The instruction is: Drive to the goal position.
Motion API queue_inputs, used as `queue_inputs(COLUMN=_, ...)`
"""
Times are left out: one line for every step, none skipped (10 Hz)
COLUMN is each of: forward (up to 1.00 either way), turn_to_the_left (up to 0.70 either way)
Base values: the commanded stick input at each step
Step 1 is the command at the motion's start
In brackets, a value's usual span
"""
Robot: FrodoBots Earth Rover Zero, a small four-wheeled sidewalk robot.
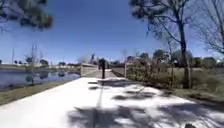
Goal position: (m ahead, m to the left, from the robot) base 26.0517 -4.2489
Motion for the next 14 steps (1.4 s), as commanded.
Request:
queue_inputs(forward=0.70, turn_to_the_left=-0.31)
queue_inputs(forward=0.70, turn_to_the_left=-0.28)
queue_inputs(forward=0.70, turn_to_the_left=-0.14)
queue_inputs(forward=0.70, turn_to_the_left=0.00)
queue_inputs(forward=0.70, turn_to_the_left=0.00)
queue_inputs(forward=0.70, turn_to_the_left=0.00)
queue_inputs(forward=0.70, turn_to_the_left=0.00)
queue_inputs(forward=0.70, turn_to_the_left=0.00)
queue_inputs(forward=0.70, turn_to_the_left=0.00)
queue_inputs(forward=0.70, turn_to_the_left=0.00)
queue_inputs(forward=0.70, turn_to_the_left=0.00)
queue_inputs(forward=0.70, turn_to_the_left=0.00)
queue_inputs(forward=0.70, turn_to_the_left=0.00)
queue_inputs(forward=0.70, turn_to_the_left=0.00)
